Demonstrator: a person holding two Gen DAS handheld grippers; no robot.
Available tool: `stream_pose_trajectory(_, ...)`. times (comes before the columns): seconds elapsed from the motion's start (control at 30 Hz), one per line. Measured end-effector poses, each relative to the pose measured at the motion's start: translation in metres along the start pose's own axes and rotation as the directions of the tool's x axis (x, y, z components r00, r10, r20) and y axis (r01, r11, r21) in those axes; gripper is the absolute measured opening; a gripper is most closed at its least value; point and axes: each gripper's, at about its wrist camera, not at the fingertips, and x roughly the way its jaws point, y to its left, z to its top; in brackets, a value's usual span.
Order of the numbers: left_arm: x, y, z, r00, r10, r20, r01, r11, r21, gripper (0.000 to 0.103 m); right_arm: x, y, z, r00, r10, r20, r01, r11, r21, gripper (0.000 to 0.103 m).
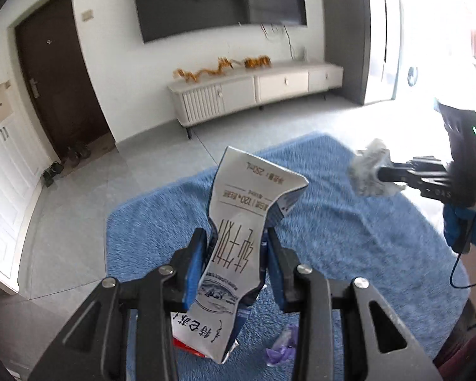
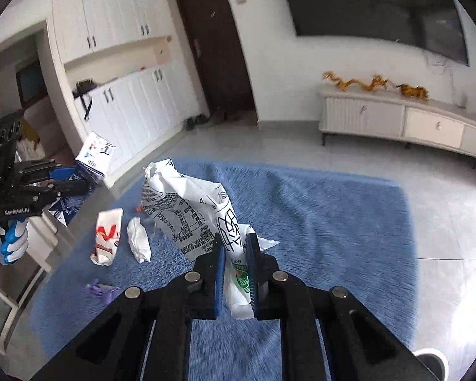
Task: Collect trash
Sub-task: 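Carry carton and bag over the grey bin and open both tools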
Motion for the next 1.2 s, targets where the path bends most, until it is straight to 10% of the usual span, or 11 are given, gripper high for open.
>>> stream_pose_trajectory(0.3, -0.058, -0.025, 0.016, 0.992, -0.003, 0.126, 0.012, 0.997, -0.073, 0.035, -0.116, -0.025, -0.020, 0.978, -0.142, 0.155, 0.131, 0.988, 0.078, 0.012)
stream_pose_trajectory(0.63, -0.060, -0.135, 0.057, 0.962, -0.213, 0.173, 0.217, 0.976, -0.004, 0.035, -0.214, -0.088, -0.080, 0.916, -0.350, 0.196, 0.295, 0.919, 0.263, 0.012)
stream_pose_trajectory(1.2, 0.129, -0.417, 0.086, 0.868, -0.455, -0.200, 0.479, 0.872, 0.097, 0.035, -0.185, -0.244, -0.230, 0.872, -0.467, -0.149, 0.466, 0.696, 0.547, 0.013)
